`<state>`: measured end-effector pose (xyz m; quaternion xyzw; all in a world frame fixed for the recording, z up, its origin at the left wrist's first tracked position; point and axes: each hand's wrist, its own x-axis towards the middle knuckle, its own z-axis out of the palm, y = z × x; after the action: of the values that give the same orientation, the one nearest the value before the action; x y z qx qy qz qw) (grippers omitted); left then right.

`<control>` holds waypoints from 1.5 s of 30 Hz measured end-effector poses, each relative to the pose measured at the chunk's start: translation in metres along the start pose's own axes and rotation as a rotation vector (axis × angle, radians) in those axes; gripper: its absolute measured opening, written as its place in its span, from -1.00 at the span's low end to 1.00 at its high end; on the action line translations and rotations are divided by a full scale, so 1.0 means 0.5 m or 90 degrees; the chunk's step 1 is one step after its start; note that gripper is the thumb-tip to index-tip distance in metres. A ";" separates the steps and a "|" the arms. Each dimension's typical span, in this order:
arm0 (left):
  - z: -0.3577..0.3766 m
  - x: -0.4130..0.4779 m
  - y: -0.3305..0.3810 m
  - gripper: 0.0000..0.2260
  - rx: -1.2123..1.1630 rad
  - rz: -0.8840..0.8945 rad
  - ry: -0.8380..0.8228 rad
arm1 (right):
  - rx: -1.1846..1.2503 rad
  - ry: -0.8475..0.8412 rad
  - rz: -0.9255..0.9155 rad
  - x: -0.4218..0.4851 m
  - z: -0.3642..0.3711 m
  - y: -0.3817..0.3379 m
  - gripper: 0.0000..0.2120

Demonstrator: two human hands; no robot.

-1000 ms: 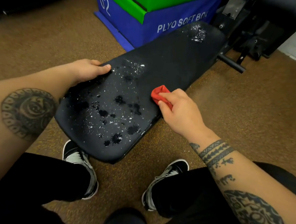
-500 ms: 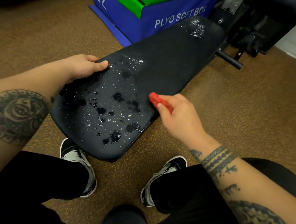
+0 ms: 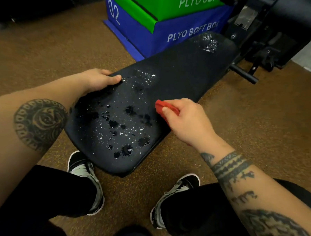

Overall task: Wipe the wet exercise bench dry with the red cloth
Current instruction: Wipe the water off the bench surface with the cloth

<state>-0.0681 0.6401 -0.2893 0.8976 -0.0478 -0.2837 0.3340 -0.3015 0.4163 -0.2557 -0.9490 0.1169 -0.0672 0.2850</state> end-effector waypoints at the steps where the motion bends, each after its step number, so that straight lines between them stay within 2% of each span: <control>1: -0.002 0.011 -0.006 -0.01 -0.009 -0.004 -0.002 | -0.067 -0.032 -0.026 0.005 0.013 -0.009 -0.70; 4: -0.006 0.035 -0.023 -0.02 -0.024 -0.013 -0.015 | -0.193 -0.106 -0.123 -0.032 0.042 -0.045 -0.67; 6: -0.006 0.048 -0.035 -0.03 -0.030 -0.013 -0.019 | -0.163 -0.155 -0.169 -0.060 0.034 -0.053 -0.67; 9: -0.009 0.054 -0.040 -0.05 -0.033 -0.023 -0.013 | -0.097 -0.272 -0.176 -0.068 -0.002 -0.057 -0.72; 10: -0.007 0.048 -0.034 -0.05 -0.029 -0.022 -0.012 | -0.071 -0.262 -0.157 -0.059 -0.012 -0.052 -0.73; 12: -0.001 0.032 -0.016 -0.03 -0.018 -0.014 -0.012 | -0.025 -0.156 -0.098 -0.030 -0.026 -0.037 -0.72; 14: 0.004 0.023 -0.006 -0.02 -0.016 0.005 -0.005 | -0.046 -0.083 -0.064 -0.010 -0.021 -0.030 -0.70; 18: 0.002 0.031 -0.013 0.02 -0.015 0.005 -0.005 | -0.162 -0.120 -0.137 -0.044 0.028 -0.049 -0.69; 21: 0.004 0.030 -0.013 -0.03 0.001 0.002 0.016 | -0.144 -0.145 -0.173 -0.081 0.031 -0.056 -0.68; 24: 0.001 0.024 -0.009 0.06 0.016 0.019 0.013 | -0.110 -0.197 -0.219 -0.093 0.017 -0.058 -0.71; 28: 0.002 0.020 -0.010 -0.15 0.025 0.019 0.030 | -0.057 -0.307 -0.195 -0.062 -0.013 -0.050 -0.69; 31: 0.001 0.014 -0.010 0.02 0.021 0.014 0.016 | 0.017 -0.174 -0.088 -0.011 -0.022 -0.038 -0.64; 34: 0.000 0.020 -0.013 0.08 0.012 0.012 0.007 | -0.069 -0.115 -0.050 -0.001 0.016 -0.046 -0.70; 36: 0.003 0.018 -0.012 0.05 0.014 0.011 0.006 | -0.129 -0.124 -0.098 -0.038 0.048 -0.066 -0.71; 39: 0.006 0.021 -0.014 -0.02 0.026 0.013 0.010 | -0.107 -0.182 -0.182 -0.099 0.054 -0.081 -0.64; 43: 0.006 0.015 -0.002 -0.18 0.044 0.020 0.023 | -0.014 -0.326 -0.145 -0.097 0.022 -0.079 -0.64; 45: 0.008 0.016 -0.002 -0.18 0.048 0.028 0.023 | 0.044 -0.265 -0.098 -0.073 0.011 -0.077 -0.66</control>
<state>-0.0636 0.6366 -0.2960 0.9133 -0.0725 -0.2579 0.3068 -0.3288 0.4600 -0.2408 -0.9381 -0.0192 0.1044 0.3296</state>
